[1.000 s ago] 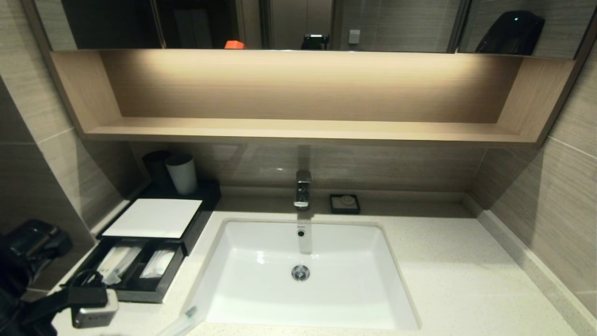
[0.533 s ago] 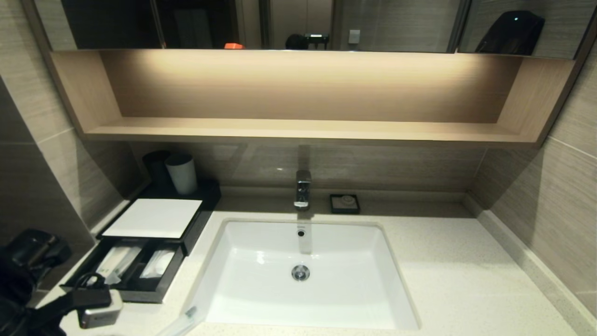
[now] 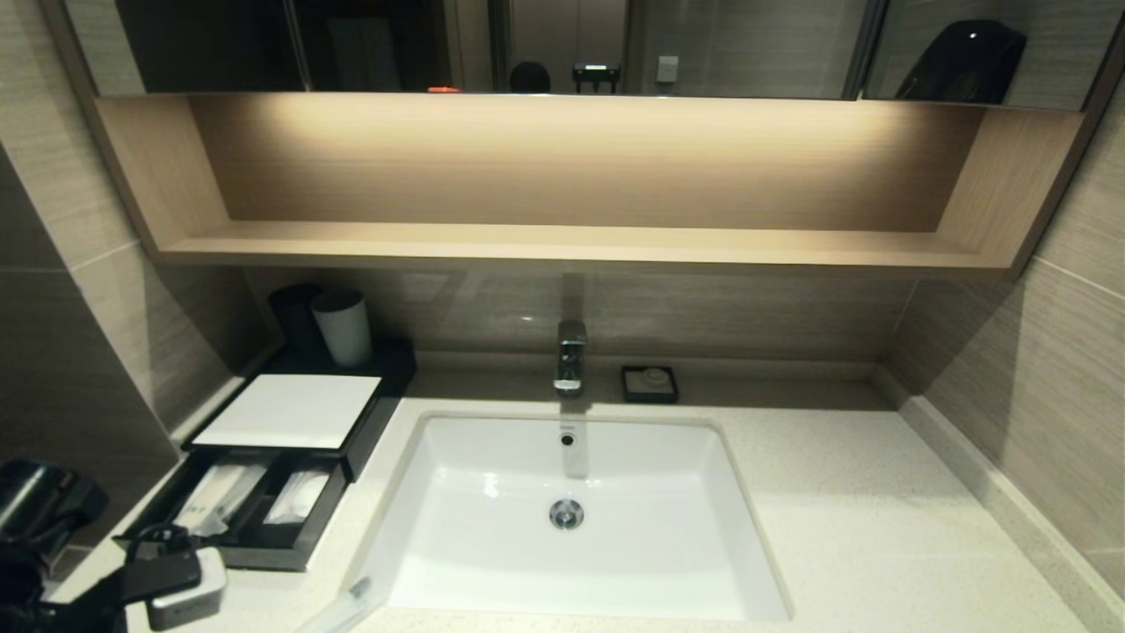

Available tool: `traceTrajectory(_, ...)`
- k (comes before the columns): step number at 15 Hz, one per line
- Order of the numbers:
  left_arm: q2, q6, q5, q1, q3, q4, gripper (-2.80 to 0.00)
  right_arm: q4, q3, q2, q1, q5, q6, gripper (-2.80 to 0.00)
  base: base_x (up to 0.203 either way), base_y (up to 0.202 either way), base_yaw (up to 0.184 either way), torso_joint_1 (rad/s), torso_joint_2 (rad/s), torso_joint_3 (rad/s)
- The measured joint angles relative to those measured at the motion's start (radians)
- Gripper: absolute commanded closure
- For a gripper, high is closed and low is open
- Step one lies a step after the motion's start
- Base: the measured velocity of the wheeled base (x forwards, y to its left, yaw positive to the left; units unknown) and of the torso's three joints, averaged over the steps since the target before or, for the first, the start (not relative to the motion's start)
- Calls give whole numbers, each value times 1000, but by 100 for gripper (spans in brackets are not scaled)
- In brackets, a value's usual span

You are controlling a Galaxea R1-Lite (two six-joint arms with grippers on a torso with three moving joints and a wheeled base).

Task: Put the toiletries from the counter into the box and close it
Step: Pick up the bathroom toiletry

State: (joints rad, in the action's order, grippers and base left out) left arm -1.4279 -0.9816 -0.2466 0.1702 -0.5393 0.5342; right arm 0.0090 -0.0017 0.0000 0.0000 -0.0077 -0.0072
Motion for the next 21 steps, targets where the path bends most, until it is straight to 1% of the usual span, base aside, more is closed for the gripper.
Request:
traceTrajectory(4,-8,-5,-1,0,61,-143,0,0,0,0,0,0,0,0,0,0,0,0,0,0)
traceTrajectory(6,-16,-4,-5,0,74,-181,0,0,0,0,0,0,0,0,0,0,0,0,0,0)
traceTrajectory(10,-17,7,-9,0,50,-189,0,0,0,0,0,0,0,0,0,0,0,0,0,0)
traceTrajectory(13,-37,31,-8,-7,-4,-177,0,0,0,0,0,0,0,0,0,0,0,0,0,0)
traceTrajectory(14,-46,33,-8,-28,-27,-173,0,0,0,0,0,0,0,0,0,0,0,0,0,0)
traceTrajectory(16,-72,41,-9,-93,-78,-154,0,1,0,0,0,0,0,0,0,0,0,0,0,0)
traceTrajectory(18,-114,67,-10,-149,-143,-126,0,0,0,0,0,0,0,0,0,0,0,0,0,0)
traceTrajectory(19,-139,94,-9,-174,-180,-106,0,0,0,0,0,0,0,0,0,0,0,0,0,0)
traceTrajectory(21,-194,170,-9,-231,-260,-29,0,0,0,0,0,0,0,0,0,0,0,0,0,0)
